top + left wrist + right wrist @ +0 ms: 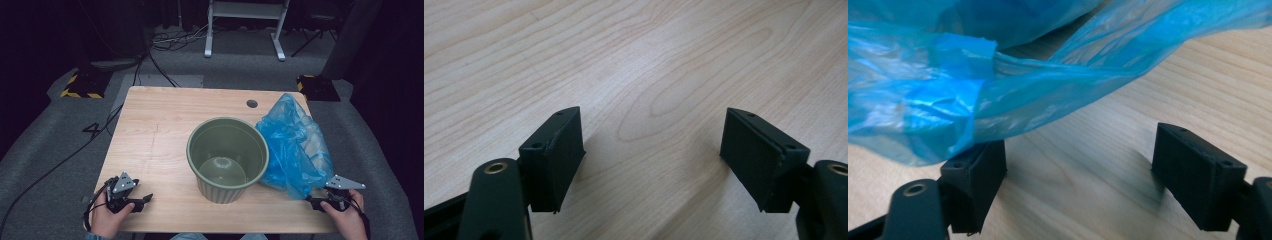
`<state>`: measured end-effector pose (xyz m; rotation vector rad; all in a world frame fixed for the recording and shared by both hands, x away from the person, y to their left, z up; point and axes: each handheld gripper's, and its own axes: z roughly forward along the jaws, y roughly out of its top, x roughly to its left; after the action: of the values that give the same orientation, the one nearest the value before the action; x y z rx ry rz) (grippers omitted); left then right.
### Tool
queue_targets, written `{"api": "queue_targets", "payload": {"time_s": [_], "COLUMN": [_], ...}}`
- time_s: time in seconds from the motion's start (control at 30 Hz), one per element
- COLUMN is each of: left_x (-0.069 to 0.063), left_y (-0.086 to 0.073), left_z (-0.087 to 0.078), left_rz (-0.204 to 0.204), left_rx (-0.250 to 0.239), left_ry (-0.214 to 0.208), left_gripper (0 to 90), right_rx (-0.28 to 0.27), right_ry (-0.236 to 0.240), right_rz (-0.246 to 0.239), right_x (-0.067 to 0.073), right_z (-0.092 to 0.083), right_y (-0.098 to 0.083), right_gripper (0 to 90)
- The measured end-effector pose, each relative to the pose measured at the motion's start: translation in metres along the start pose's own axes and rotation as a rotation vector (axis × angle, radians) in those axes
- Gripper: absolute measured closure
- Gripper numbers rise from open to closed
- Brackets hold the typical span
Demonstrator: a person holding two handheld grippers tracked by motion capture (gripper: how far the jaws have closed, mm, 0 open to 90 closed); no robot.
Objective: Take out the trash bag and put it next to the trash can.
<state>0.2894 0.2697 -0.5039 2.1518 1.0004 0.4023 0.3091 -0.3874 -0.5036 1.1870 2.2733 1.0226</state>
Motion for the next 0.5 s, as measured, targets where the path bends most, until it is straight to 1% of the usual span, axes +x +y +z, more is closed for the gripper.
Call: {"api": "queue_targets", "payload": {"time_s": [0.03, 0.23, 0.33, 0.4, 0.5], "left_x": [0.0007, 0.0017, 0.0015, 0.0014, 0.0014], "left_y": [-0.0006, -0.0004, -0.0003, -0.0003, -0.0003], "left_z": [0.0004, 0.0008, 0.0009, 0.0010, 0.0011], "left_rz": [0.000, 0.001, 0.000, -0.001, 0.001], "left_rx": [-0.006, -0.004, -0.004, -0.003, -0.002], "left_ry": [0.007, 0.013, 0.014, 0.014, 0.013], "left_gripper": [23.7, 22.4, 21.7, 21.6, 21.2], "right_rx": [0.000, 0.004, 0.007, 0.014, 0.013], "right_ry": [0.002, 0.001, -0.009, -0.017, -0.015], "right_rz": [0.001, 0.004, -0.001, 0.009, 0.011], "right_x": [0.0007, 0.0021, 0.0029, 0.0032, 0.0034], "right_z": [0.0010, 0.0040, 0.0048, 0.0056, 0.0057], "right_y": [0.0010, 0.0034, 0.0037, 0.0042, 0.0043], "right_gripper": [21.4, 19.0, 17.2, 14.4, 14.3]}}
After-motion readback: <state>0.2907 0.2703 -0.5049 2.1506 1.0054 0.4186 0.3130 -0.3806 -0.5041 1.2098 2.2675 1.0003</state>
